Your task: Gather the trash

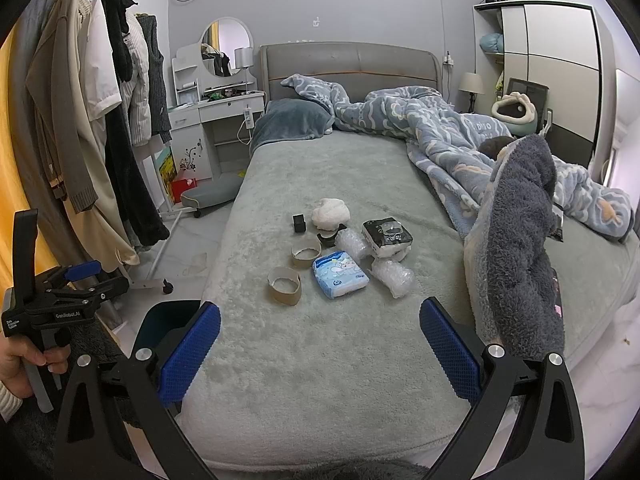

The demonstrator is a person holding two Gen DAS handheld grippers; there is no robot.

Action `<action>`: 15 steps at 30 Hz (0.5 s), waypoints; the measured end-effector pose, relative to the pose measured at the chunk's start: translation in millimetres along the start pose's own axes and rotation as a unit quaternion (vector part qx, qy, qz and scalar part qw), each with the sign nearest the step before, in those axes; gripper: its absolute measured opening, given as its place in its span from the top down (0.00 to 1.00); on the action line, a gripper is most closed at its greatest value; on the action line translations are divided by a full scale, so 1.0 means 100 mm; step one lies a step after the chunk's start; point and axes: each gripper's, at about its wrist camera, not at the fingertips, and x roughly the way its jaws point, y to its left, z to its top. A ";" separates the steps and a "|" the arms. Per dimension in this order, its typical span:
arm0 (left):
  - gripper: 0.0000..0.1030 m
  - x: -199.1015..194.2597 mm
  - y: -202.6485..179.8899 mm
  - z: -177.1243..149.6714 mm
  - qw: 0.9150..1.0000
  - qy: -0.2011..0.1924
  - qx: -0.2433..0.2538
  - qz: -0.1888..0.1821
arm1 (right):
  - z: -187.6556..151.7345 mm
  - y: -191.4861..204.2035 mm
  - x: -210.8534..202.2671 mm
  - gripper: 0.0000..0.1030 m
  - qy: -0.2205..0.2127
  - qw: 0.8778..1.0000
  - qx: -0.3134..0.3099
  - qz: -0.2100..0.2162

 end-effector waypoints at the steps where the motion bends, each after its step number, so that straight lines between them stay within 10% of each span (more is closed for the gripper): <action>1: 0.03 0.00 -0.01 0.00 1.000 0.000 0.000 0.000 | 0.00 0.00 0.00 0.02 0.000 1.000 0.000 0.000; 15: 0.03 0.00 0.00 0.00 1.000 0.000 -0.001 0.000 | 0.00 0.01 0.00 0.02 0.000 1.000 0.000 0.000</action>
